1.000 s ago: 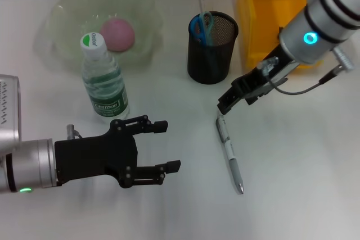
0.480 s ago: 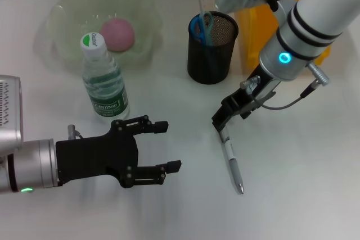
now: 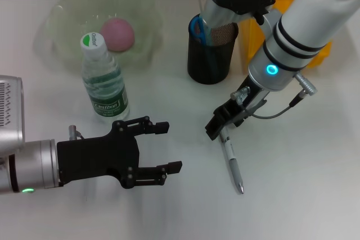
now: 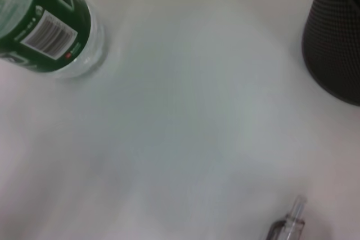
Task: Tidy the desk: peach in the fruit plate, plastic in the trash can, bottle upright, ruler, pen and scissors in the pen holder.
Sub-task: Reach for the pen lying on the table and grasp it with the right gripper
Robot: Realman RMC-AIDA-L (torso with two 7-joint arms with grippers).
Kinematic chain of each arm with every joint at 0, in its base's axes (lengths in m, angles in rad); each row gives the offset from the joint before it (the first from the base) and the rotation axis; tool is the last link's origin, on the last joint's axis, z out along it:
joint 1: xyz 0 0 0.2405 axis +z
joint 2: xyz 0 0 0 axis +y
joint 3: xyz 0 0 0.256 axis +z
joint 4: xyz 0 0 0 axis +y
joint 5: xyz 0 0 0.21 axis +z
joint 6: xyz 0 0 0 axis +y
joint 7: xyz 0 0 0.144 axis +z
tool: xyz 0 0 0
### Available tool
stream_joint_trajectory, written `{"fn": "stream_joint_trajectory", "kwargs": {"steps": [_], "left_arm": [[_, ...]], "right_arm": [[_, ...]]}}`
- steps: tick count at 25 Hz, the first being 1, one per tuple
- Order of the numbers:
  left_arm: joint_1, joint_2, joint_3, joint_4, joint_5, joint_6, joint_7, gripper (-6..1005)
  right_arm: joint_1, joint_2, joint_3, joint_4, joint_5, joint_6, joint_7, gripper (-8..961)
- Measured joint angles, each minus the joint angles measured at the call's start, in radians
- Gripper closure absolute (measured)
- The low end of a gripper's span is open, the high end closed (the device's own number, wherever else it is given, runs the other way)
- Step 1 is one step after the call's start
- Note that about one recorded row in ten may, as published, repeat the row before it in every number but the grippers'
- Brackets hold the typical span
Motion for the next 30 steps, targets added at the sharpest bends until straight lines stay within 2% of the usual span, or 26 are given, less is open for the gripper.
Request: {"fn": "stream_joint_trajectory", "kwargs": {"steps": [7,12,22,30], "left_arm": [[0.0,0.0,0.0,-0.001,0.0,-0.001,0.003,194],[0.0,0.0,0.0,-0.003,0.0,-0.002,0.008,194],[0.0,-0.002,0.002,-0.008,0.0,-0.011,0.008,194],[-0.003,-0.002,0.002,-0.012,0.0,-0.011,0.008,194]], "right_arm": [[0.008,0.0,-0.009,0.013,0.006,0.003,0.001,282],[0.009,-0.001,-0.01,0.022,0.006,0.009,0.001,467],[0.021,-0.001,-0.034,0.055,0.006,0.034,0.003,552],[0.032,-0.001,-0.037,0.079,0.012,0.045,0.004,574]]}}
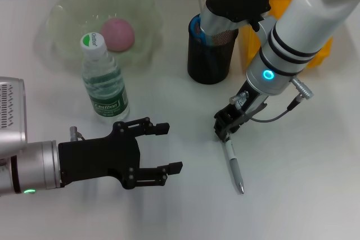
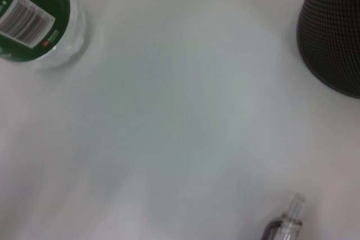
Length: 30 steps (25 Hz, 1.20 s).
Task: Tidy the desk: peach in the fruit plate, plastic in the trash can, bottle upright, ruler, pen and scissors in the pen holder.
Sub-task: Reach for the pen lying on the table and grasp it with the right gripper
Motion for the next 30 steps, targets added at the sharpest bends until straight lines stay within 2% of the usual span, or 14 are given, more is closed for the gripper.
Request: {"fn": "stream_joint_trajectory", "kwargs": {"steps": [4,7,20,30], "left_arm": [[0.0,0.0,0.0,0.0,0.0,0.0,0.0,194],[-0.001,0.0,0.0,0.0,0.0,0.0,0.001,194],[-0.003,0.0,0.0,0.0,0.0,-0.002,0.002,194],[-0.003,0.0,-0.002,-0.018,0.0,-0.001,0.019,194]], "right_arm": [[0.001,0.0,0.0,0.001,0.001,0.003,0.0,659],[0.001,0.0,0.0,0.001,0.001,0.005,0.0,678],[0.009,0.0,-0.014,0.029,0.024,0.039,0.0,689],[0.019,-0.003,-0.107,0.051,0.082,0.079,-0.001,710]]}}
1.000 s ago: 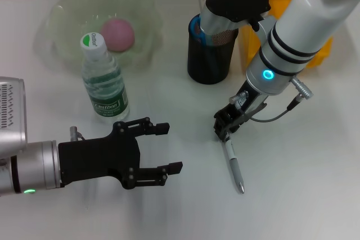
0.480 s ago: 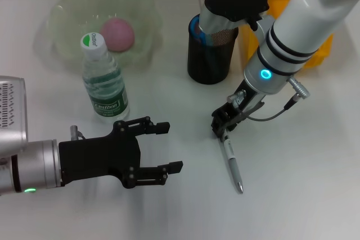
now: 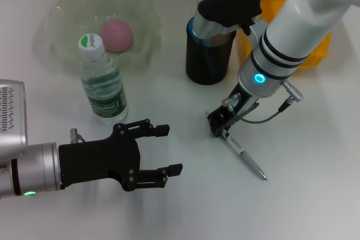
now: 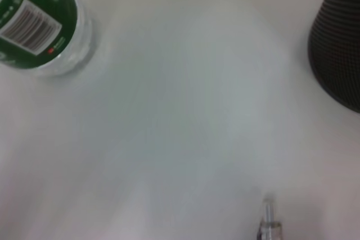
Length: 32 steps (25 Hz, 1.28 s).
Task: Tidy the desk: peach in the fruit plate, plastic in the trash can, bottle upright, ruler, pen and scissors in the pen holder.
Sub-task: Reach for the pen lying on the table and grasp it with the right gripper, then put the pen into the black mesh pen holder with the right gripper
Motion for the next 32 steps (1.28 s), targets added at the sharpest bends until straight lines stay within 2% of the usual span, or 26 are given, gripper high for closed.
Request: {"fn": "stream_joint_trajectory", "kwargs": {"steps": [4,9,13,18,19,20,23,24,25,26,27,28,29,30,32], "left_arm": [[0.001,0.0,-0.002,0.0,0.0,0.004,0.0,194],[0.001,0.0,-0.001,0.0,0.0,0.002,0.0,194],[0.002,0.0,-0.004,0.001,0.0,0.003,0.0,194],[0.003,0.0,-0.006,0.001,0.0,0.003,0.0,194],[0.003,0.0,-0.007,0.001,0.0,0.004,0.0,194],[0.003,0.0,-0.007,0.001,0.0,0.004,0.0,194],[0.001,0.001,-0.008,0.002,0.0,0.004,-0.001,194],[0.001,0.001,-0.008,0.001,0.0,0.004,-0.001,194],[0.001,0.001,-0.008,0.001,0.0,0.004,-0.001,194],[0.001,0.001,-0.007,0.002,-0.001,0.003,-0.001,194],[0.001,0.001,-0.007,0.002,-0.001,0.003,-0.001,194],[0.0,0.002,-0.008,0.001,-0.002,0.0,-0.001,194],[-0.001,0.002,-0.007,0.002,-0.004,0.0,-0.001,194],[-0.001,0.002,-0.007,0.002,-0.004,0.0,-0.001,194],[-0.001,0.002,-0.007,0.002,-0.006,-0.001,-0.001,194]], "right_arm": [[0.002,0.001,-0.006,0.0,0.0,-0.002,0.0,718],[-0.002,0.002,-0.008,-0.014,0.0,-0.012,0.0,836],[-0.02,0.004,-0.006,-0.056,-0.002,-0.038,0.001,836],[-0.063,-0.001,0.033,-0.175,-0.053,-0.083,0.001,836],[-0.089,-0.002,0.08,-0.249,-0.095,-0.119,0.001,836],[-0.089,-0.002,0.08,-0.249,-0.095,-0.119,0.001,836],[-0.142,-0.003,0.159,-0.406,-0.171,-0.181,0.001,836],[-0.185,-0.004,0.208,-0.525,-0.203,-0.204,0.0,837],[-0.185,-0.004,0.208,-0.525,-0.203,-0.204,0.0,837],[-0.236,-0.005,0.246,-0.657,-0.213,-0.211,-0.013,837],[-0.236,-0.005,0.246,-0.657,-0.213,-0.211,-0.013,837],[-0.267,-0.006,0.261,-0.735,-0.213,-0.205,-0.023,837],[-0.346,-0.005,0.275,-0.907,-0.21,-0.17,-0.054,837],[-0.346,-0.005,0.275,-0.907,-0.21,-0.17,-0.054,837],[-0.427,-0.004,0.275,-1.053,-0.206,-0.099,-0.081,837]]}}
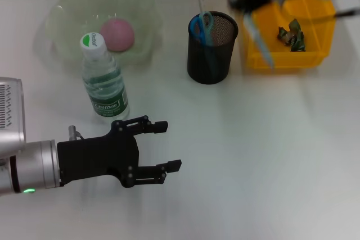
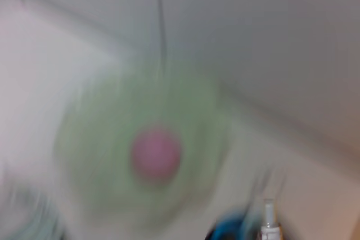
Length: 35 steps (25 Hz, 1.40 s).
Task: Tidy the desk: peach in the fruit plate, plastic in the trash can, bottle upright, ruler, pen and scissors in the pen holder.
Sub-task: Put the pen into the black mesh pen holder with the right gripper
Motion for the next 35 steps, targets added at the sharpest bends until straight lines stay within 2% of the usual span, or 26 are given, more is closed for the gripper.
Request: {"fn": "stream_joint_trajectory", "kwargs": {"steps": [1,2,3,5,6,7,8,11,12,13,14,15,16,17,18,21,22,23,27,35], "left_arm": [[0.0,0.0,0.0,0.001,-0.001,0.0,0.0,194],[0.0,0.0,-0.001,0.001,-0.002,0.0,0.0,194],[0.0,0.0,-0.001,0.002,-0.002,-0.001,-0.001,194],[0.0,0.0,-0.001,0.003,-0.002,-0.001,-0.003,194],[-0.001,0.0,-0.001,0.004,-0.002,-0.001,-0.006,194],[-0.002,0.0,-0.002,0.004,-0.002,-0.001,-0.01,194],[-0.002,0.0,-0.002,0.004,-0.002,-0.001,-0.01,194],[-0.004,0.0,-0.002,0.001,-0.002,-0.001,-0.011,194],[-0.005,0.0,-0.002,0.0,-0.002,-0.001,-0.011,194],[-0.005,0.0,-0.002,0.0,-0.002,-0.001,-0.011,194],[-0.005,-0.001,-0.002,0.0,-0.002,-0.001,-0.012,194],[-0.005,-0.001,-0.002,0.0,-0.002,-0.001,-0.012,194],[-0.005,-0.001,-0.002,0.0,-0.002,-0.001,-0.014,194],[-0.006,-0.001,-0.002,0.0,-0.002,0.0,-0.016,194],[-0.006,-0.001,-0.002,0.0,-0.002,0.0,-0.016,194],[-0.009,-0.002,-0.001,0.0,0.002,0.001,-0.021,194],[-0.01,-0.002,0.002,0.0,0.004,0.0,-0.025,194],[-0.01,-0.002,0.002,0.0,0.004,0.0,-0.025,194],[-0.012,-0.002,0.006,0.0,0.004,-0.001,-0.025,194],[-0.01,-0.002,0.005,0.0,0.004,-0.001,-0.019,194]], "right_arm": [[-0.049,0.0,-0.004,-0.063,0.015,0.056,-0.018,837],[-0.14,0.0,-0.011,-0.134,0.079,0.181,-0.084,837],[-0.14,0.0,-0.011,-0.134,0.079,0.181,-0.084,837],[-0.225,0.0,-0.015,-0.147,0.211,0.323,-0.211,837],[-0.261,-0.001,-0.016,-0.133,0.318,0.389,-0.307,837],[-0.317,0.0,-0.018,-0.079,0.531,0.483,-0.512,837],[-0.317,0.0,-0.018,-0.079,0.531,0.483,-0.512,837],[-0.347,0.0,-0.015,0.057,0.809,0.522,-0.818,834],[-0.349,0.002,-0.013,0.185,1.001,0.521,-1.056,831],[-0.349,0.002,-0.013,0.185,1.001,0.521,-1.056,829],[-0.342,0.002,-0.014,0.33,1.201,0.502,-1.317,826],[-0.342,0.002,-0.014,0.33,1.201,0.502,-1.317,824],[-0.33,0.002,-0.015,0.424,1.332,0.473,-1.478,821],[-0.305,0.001,-0.013,0.572,1.516,0.4,-1.692,819],[-0.305,0.001,-0.013,0.572,1.516,0.4,-1.692,816],[-0.217,-0.002,0.023,0.876,1.766,0.214,-1.987,809],[-0.143,-0.005,0.062,1.044,1.834,0.136,-2.067,806],[-0.143,-0.005,0.062,1.044,1.834,0.136,-2.067,804],[-0.01,-0.006,0.13,1.277,1.845,0.111,-2.084,794],[0.064,0.001,0.091,1.34,1.845,0.253,-2.058,774]]}}
